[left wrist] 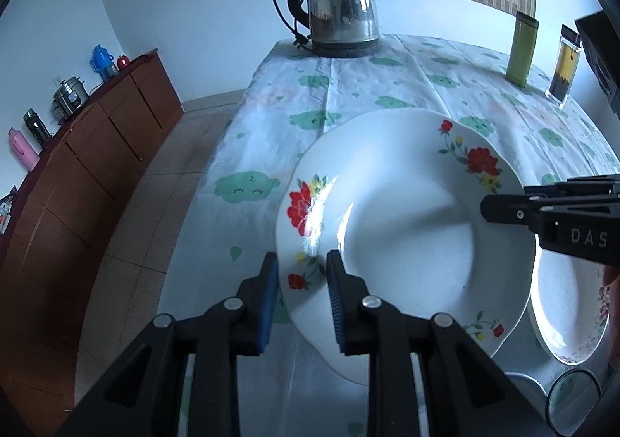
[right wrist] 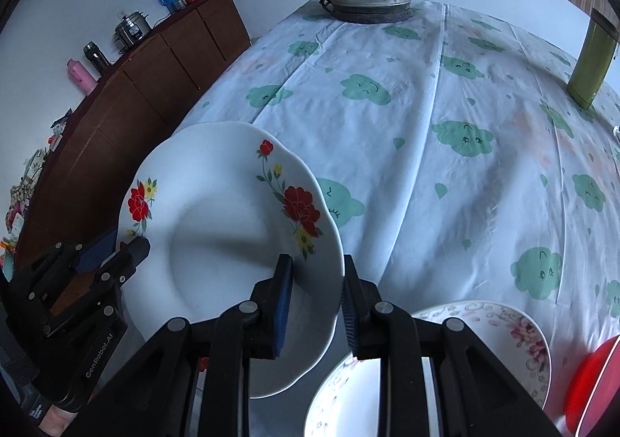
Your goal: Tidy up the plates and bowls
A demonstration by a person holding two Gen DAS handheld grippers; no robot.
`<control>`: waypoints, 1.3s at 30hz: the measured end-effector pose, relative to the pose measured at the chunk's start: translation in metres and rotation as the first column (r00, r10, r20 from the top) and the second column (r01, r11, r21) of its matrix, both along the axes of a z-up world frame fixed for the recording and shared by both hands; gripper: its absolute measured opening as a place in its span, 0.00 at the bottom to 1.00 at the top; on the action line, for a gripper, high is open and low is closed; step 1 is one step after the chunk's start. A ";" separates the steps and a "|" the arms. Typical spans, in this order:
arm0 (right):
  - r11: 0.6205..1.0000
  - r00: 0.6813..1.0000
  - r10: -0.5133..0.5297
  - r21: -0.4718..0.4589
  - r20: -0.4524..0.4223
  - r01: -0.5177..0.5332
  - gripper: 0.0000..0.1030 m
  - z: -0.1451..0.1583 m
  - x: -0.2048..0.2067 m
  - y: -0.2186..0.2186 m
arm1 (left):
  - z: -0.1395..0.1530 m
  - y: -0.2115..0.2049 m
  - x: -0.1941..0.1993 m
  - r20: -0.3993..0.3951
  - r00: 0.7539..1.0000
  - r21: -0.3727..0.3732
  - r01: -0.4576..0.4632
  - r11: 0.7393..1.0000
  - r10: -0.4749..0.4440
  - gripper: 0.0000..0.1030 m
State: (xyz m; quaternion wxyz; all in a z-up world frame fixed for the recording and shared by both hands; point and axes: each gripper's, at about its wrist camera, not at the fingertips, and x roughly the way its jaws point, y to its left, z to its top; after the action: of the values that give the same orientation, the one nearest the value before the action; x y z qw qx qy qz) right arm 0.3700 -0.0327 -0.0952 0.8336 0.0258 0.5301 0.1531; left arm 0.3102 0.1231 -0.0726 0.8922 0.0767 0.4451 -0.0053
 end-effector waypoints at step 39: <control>0.999 0.999 0.041 0.019 0.028 -0.041 0.25 0.030 -0.075 -0.011 | 0.031 -0.009 -0.077 0.075 0.997 0.001 -0.013 1.000 0.013 0.22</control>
State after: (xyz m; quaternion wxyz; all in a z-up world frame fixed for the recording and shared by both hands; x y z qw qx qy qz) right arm 0.2951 -0.0434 -0.0657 0.8373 0.0210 0.5173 0.1758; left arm 0.2336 0.1144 -0.0418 0.9082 0.0745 0.4118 0.0035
